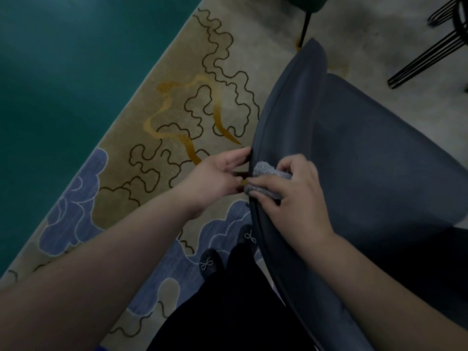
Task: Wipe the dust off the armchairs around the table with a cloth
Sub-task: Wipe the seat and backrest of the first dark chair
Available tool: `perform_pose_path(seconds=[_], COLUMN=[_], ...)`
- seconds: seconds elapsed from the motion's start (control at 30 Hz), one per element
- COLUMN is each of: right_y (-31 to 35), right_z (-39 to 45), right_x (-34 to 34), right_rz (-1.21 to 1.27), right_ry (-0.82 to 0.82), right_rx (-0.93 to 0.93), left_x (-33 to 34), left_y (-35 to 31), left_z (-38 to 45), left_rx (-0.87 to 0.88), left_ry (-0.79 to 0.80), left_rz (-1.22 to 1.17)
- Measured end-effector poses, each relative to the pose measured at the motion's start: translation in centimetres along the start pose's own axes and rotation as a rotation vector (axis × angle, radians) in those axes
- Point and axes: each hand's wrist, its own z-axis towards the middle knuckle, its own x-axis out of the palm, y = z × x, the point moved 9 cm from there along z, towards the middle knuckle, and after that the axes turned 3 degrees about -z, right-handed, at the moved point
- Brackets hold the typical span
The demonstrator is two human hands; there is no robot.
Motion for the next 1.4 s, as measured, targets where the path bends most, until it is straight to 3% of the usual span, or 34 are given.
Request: perform_pose_path(seconds=[0.2,0.43,0.63,0.93,1.1,1.4], right_y=[-0.9,-4.4,-9.2,-15.7,-19.1,-24.2], right_z=[-4.7,-0.6,2.8,5.9,7.9,13.9], right_x=[-0.4,0.2,0.7,2.7,4.5,6.0], right_rz=[0.077,0.271,0.525,0.762,1.007,1.07], right_ry=[0.022,-0.193,-0.23,-0.393,-0.476,-0.484], right_rx=[-0.002,0.316,0.521,0.852,0.929,1.005], left_x=[-0.3,0.7,2.2,4.2,4.7,4.2], left_y=[0.0,-3.5,-7.6,-11.9,-13.4,-13.3], left_z=[0.5,2.3,5.9,13.9,16.2,16.6], left_rx=[-0.005,0.108,0.272,0.325,0.366,0.421], left_ry=[-0.052,-0.129,-0.226,-0.259,-0.323,-0.373], left_rz=[-0.034,0.008,0.376,0.749,0.837,0.895])
